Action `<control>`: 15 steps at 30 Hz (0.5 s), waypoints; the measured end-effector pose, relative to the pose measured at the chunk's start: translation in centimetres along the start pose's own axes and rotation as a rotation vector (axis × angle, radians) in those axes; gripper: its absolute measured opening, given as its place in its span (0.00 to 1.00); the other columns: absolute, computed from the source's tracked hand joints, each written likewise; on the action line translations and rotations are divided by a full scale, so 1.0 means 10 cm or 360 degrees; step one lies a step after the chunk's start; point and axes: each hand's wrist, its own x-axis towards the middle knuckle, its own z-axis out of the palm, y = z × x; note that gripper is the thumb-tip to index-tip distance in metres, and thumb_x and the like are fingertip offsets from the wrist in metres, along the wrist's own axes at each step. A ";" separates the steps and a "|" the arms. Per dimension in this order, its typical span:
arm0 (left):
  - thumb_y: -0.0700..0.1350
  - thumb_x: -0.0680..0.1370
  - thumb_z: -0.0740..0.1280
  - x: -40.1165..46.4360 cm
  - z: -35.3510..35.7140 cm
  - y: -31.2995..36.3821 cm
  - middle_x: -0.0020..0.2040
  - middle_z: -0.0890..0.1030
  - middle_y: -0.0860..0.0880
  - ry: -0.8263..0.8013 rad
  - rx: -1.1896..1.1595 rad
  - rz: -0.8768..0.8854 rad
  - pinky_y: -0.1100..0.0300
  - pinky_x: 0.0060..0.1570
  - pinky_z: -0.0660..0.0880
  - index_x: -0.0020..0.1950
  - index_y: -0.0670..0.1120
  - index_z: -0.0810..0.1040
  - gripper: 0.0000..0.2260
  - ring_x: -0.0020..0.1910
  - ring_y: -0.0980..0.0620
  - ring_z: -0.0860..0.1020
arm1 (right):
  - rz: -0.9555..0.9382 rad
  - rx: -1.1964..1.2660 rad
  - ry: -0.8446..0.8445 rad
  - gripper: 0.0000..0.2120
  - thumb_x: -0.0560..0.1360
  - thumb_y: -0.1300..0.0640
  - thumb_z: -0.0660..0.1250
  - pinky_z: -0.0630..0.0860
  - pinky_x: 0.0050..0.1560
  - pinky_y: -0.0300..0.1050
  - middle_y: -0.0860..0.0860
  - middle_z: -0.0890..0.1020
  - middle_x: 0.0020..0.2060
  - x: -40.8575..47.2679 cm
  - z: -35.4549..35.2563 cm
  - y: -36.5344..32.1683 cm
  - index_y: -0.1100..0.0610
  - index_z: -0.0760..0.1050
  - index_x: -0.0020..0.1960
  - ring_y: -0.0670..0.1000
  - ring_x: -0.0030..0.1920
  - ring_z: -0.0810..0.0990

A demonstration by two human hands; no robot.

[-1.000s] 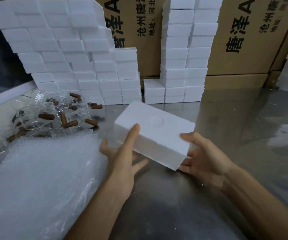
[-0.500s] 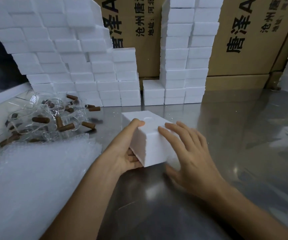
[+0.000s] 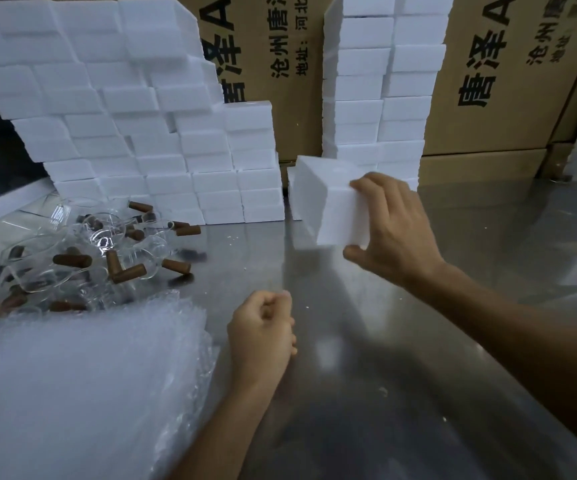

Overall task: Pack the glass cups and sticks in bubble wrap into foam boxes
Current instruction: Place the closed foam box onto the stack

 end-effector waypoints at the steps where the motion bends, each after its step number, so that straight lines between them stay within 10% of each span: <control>1: 0.42 0.80 0.65 -0.02 0.00 -0.01 0.26 0.77 0.49 -0.0013 0.0015 0.0028 0.62 0.20 0.70 0.38 0.42 0.77 0.11 0.20 0.54 0.72 | 0.0000 -0.0011 0.0000 0.44 0.58 0.51 0.84 0.73 0.60 0.61 0.64 0.75 0.63 0.10 0.07 0.04 0.64 0.69 0.67 0.65 0.61 0.75; 15: 0.55 0.70 0.64 0.09 0.07 -0.17 0.26 0.73 0.40 0.0067 0.0137 0.0198 0.40 0.28 0.73 0.35 0.46 0.74 0.13 0.26 0.35 0.73 | -0.0166 -0.0072 0.0094 0.43 0.60 0.48 0.81 0.74 0.61 0.60 0.61 0.75 0.64 0.73 0.78 0.08 0.61 0.69 0.69 0.64 0.61 0.73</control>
